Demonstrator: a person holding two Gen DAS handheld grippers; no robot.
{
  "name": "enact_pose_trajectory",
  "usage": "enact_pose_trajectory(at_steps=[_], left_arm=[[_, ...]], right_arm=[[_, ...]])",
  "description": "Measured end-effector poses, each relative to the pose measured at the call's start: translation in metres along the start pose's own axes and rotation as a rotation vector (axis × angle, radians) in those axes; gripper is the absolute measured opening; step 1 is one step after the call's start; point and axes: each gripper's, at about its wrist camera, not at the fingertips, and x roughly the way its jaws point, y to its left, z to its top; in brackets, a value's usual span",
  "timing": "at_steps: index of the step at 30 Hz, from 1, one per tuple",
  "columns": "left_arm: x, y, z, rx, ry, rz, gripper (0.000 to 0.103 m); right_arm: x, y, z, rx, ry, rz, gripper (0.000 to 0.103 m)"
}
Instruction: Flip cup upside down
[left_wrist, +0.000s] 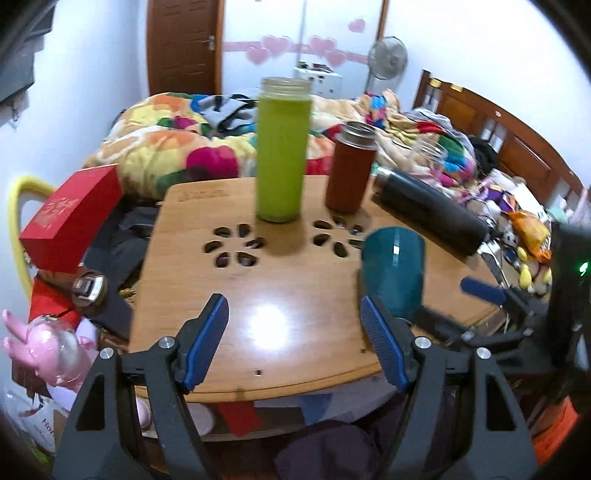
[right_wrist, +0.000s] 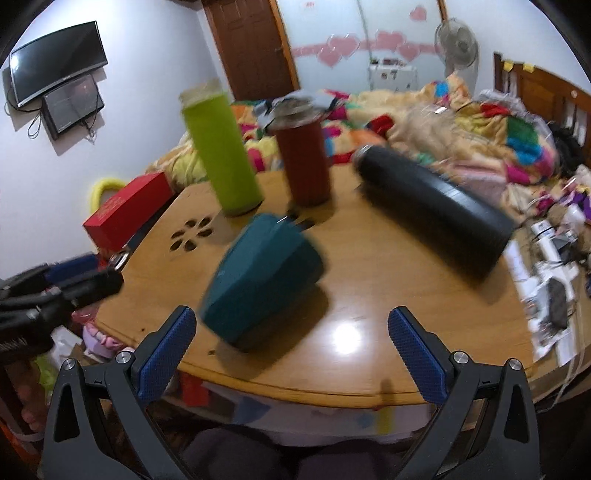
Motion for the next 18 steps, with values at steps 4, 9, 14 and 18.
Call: enact_pose_trajectory(at_steps=[4, 9, 14, 18], left_arm=[[-0.003, 0.006, -0.001, -0.009, -0.015, -0.001, 0.074], [-0.001, -0.003, 0.001, 0.016, -0.023, -0.021, 0.072], [0.010, -0.020, 0.007, 0.048, -0.010, -0.071, 0.058], [0.022, -0.043, 0.012, 0.089, 0.009, -0.122, 0.044]], right_arm=[[0.021, 0.023, 0.000, -0.005, 0.022, -0.009, 0.103], [0.036, 0.029, 0.003, 0.035, 0.026, -0.028, 0.095], [0.044, 0.016, 0.002, 0.064, 0.057, 0.005, 0.077], [0.036, 0.011, -0.004, 0.036, 0.022, 0.038, 0.066]])
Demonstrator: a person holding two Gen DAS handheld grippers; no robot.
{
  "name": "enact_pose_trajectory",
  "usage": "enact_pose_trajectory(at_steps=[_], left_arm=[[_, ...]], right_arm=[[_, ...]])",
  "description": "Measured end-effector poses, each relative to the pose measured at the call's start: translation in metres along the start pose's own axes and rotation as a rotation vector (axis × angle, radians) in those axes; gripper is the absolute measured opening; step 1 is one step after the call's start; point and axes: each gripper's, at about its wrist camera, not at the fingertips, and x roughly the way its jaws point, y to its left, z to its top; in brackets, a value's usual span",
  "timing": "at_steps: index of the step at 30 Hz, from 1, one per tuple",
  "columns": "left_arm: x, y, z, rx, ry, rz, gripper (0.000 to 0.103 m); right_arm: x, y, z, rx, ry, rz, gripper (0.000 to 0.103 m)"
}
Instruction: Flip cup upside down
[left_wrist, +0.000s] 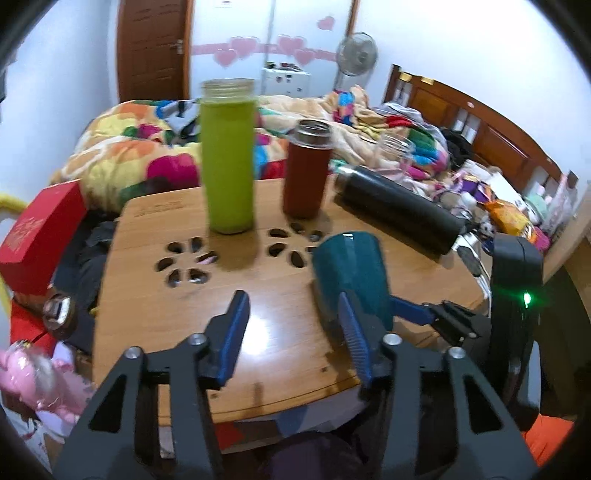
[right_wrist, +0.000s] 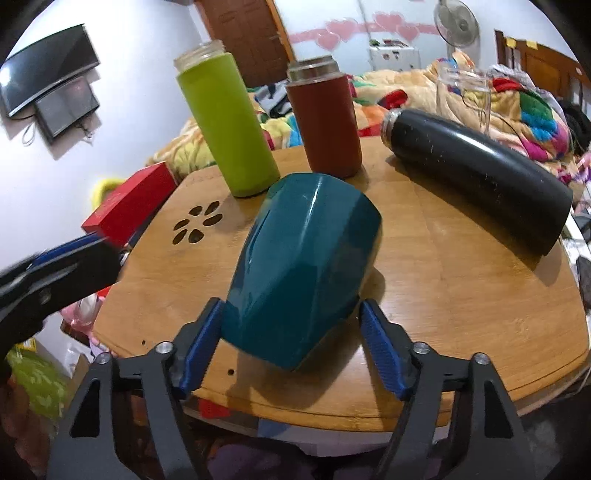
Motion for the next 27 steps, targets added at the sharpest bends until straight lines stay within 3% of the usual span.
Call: enact_pose_trajectory(at_steps=[5, 11, 27], left_arm=[[0.018, -0.024, 0.009, 0.037, 0.015, -0.060, 0.031], [0.041, -0.039, 0.016, 0.023, 0.046, -0.114, 0.014], [0.048, -0.039, 0.030, 0.012, 0.025, -0.113, 0.009]], right_arm=[[-0.008, -0.004, -0.005, -0.074, -0.013, 0.024, 0.056], [-0.016, -0.016, -0.011, -0.130, -0.020, 0.056, 0.051], [-0.039, -0.020, -0.006, -0.181, -0.066, 0.021, 0.049]])
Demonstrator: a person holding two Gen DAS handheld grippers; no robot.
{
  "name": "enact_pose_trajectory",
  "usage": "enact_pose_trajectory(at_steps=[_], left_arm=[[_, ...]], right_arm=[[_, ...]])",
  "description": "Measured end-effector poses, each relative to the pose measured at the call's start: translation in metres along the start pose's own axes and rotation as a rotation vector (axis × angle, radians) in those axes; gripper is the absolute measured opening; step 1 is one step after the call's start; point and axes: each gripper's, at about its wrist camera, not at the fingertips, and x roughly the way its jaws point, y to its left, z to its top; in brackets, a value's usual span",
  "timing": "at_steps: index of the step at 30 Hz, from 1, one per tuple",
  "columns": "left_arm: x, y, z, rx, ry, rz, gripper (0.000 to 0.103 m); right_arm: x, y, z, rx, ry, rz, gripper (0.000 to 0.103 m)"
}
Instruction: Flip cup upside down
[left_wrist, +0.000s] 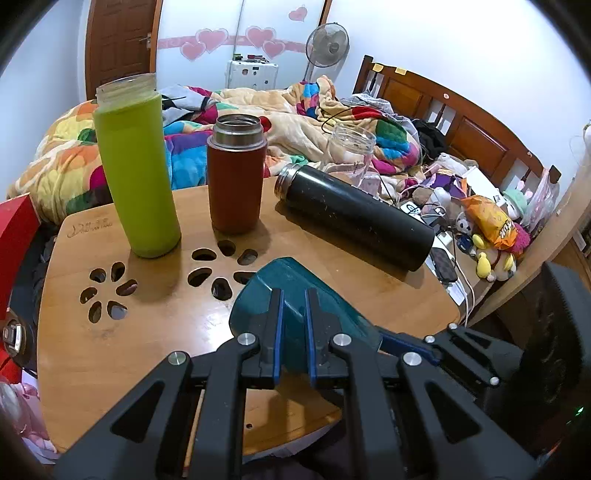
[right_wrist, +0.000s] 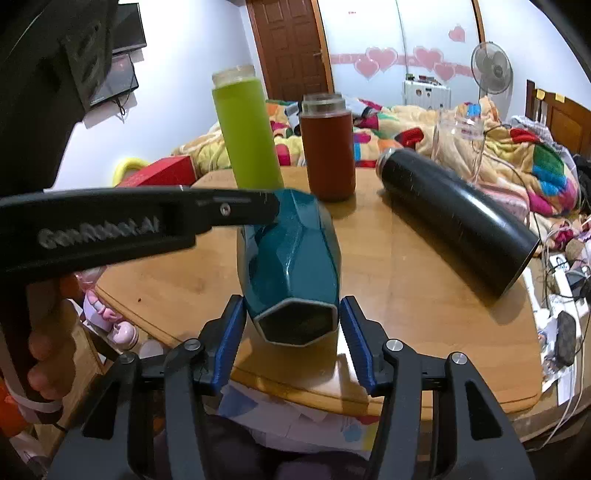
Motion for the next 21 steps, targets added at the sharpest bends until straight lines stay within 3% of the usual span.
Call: enact_pose_trajectory(at_steps=[15, 16, 17, 18, 21], left_arm=[[-0.003, 0.032, 0.015, -0.075, -0.022, -0.073, 0.009], [-0.003, 0.034, 0.016, -0.073, -0.024, -0.070, 0.009], [-0.002, 0.036, 0.018, -0.072, -0.024, -0.070, 0.009], [0.000, 0.037, 0.019, -0.075, -0.018, -0.081, 0.009], [0.007, 0.043, 0.024, -0.087, -0.030, -0.090, 0.009]], right_arm=[[-0.007, 0.011, 0.032, -0.051, -0.053, 0.027, 0.042], [-0.006, 0.011, 0.034, -0.052, -0.058, 0.036, 0.040], [-0.006, 0.011, 0.037, -0.050, -0.066, 0.037, 0.024], [-0.005, 0.010, 0.040, -0.049, -0.068, 0.043, 0.020], [0.003, 0.009, 0.048, -0.039, -0.055, 0.095, 0.019]])
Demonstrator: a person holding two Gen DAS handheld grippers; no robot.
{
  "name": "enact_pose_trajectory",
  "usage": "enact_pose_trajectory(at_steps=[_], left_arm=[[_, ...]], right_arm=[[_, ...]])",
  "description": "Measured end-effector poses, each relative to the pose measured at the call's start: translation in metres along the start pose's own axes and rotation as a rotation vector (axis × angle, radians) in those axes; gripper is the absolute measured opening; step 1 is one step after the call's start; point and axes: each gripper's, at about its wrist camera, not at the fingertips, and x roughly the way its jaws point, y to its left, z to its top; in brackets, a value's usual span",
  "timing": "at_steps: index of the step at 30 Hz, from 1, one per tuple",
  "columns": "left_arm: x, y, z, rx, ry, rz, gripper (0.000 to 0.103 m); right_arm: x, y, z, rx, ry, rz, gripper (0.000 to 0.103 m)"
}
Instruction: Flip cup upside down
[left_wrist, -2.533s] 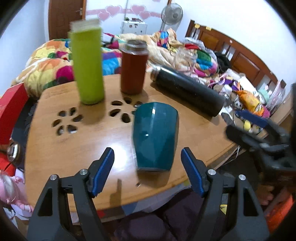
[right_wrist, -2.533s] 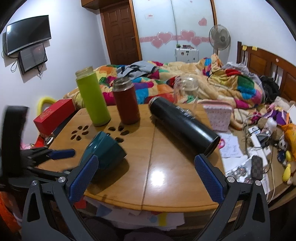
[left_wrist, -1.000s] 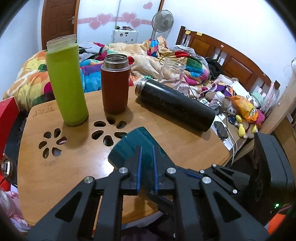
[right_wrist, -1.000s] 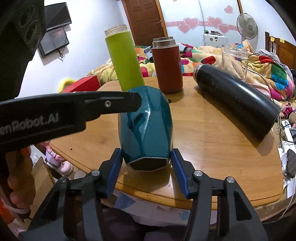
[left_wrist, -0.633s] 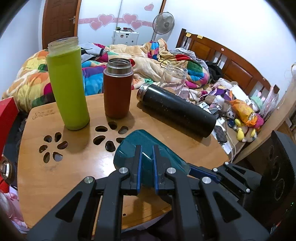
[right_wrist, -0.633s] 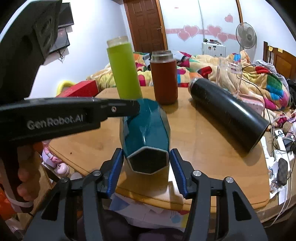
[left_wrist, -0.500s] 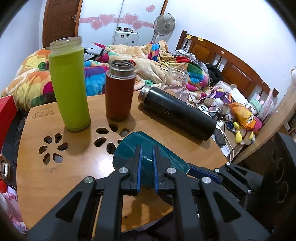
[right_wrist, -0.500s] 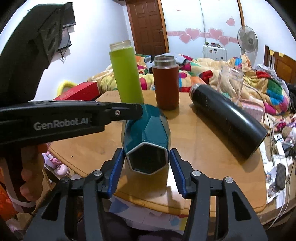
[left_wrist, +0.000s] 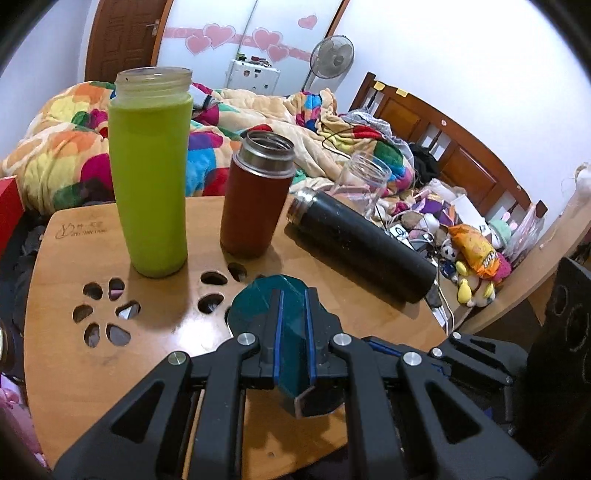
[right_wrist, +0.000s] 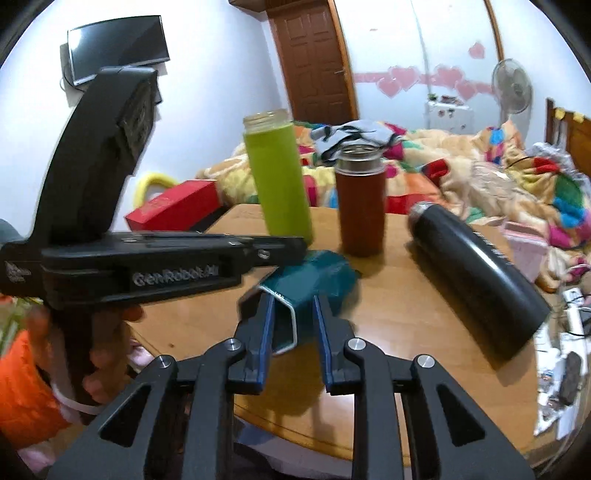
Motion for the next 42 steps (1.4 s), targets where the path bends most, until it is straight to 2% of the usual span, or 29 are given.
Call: enact_pose_trajectory(at_steps=[3, 5, 8, 14, 17, 21, 23, 25, 30, 36, 42], left_arm=[[0.006, 0.005, 0.003, -0.008, 0.001, 0.013, 0.009], [0.014, 0.011, 0.002, -0.027, 0.037, 0.002, 0.009], [0.017, 0.016, -0.004, -0.036, 0.045, -0.013, 0.009], [0.015, 0.018, -0.010, -0.031, 0.032, 0.013, 0.009], [0.012, 0.018, -0.009, -0.008, 0.020, 0.046, 0.009], [0.013, 0.032, 0.000, 0.009, 0.025, 0.132, 0.009], [0.019, 0.041, 0.005, 0.005, 0.042, 0.136, 0.010], [0.030, 0.050, 0.012, 0.000, 0.078, 0.117, 0.011], [0.048, 0.054, 0.022, 0.035, 0.144, 0.036, 0.013], [0.039, 0.044, 0.012, 0.077, 0.145, 0.034, 0.013], [0.030, 0.033, -0.007, 0.103, 0.144, 0.072, 0.013]], right_arm=[[0.010, 0.007, 0.001, -0.045, 0.003, -0.031, 0.020], [0.017, 0.009, -0.002, -0.059, 0.027, -0.040, 0.019], [0.023, 0.004, -0.006, -0.038, 0.032, -0.058, 0.018], [0.035, -0.016, -0.011, 0.036, 0.073, -0.058, 0.018], [0.033, -0.020, -0.014, 0.063, 0.065, -0.056, 0.018], [0.033, -0.022, -0.011, 0.079, 0.056, -0.072, 0.019], [0.037, -0.025, -0.010, 0.095, 0.065, -0.074, 0.025], [0.042, -0.029, -0.010, 0.118, 0.076, -0.079, 0.032], [0.047, -0.035, -0.009, 0.160, 0.081, -0.080, 0.033], [0.046, -0.041, -0.008, 0.170, 0.079, -0.063, 0.038], [0.043, -0.040, -0.006, 0.154, 0.075, -0.062, 0.039]])
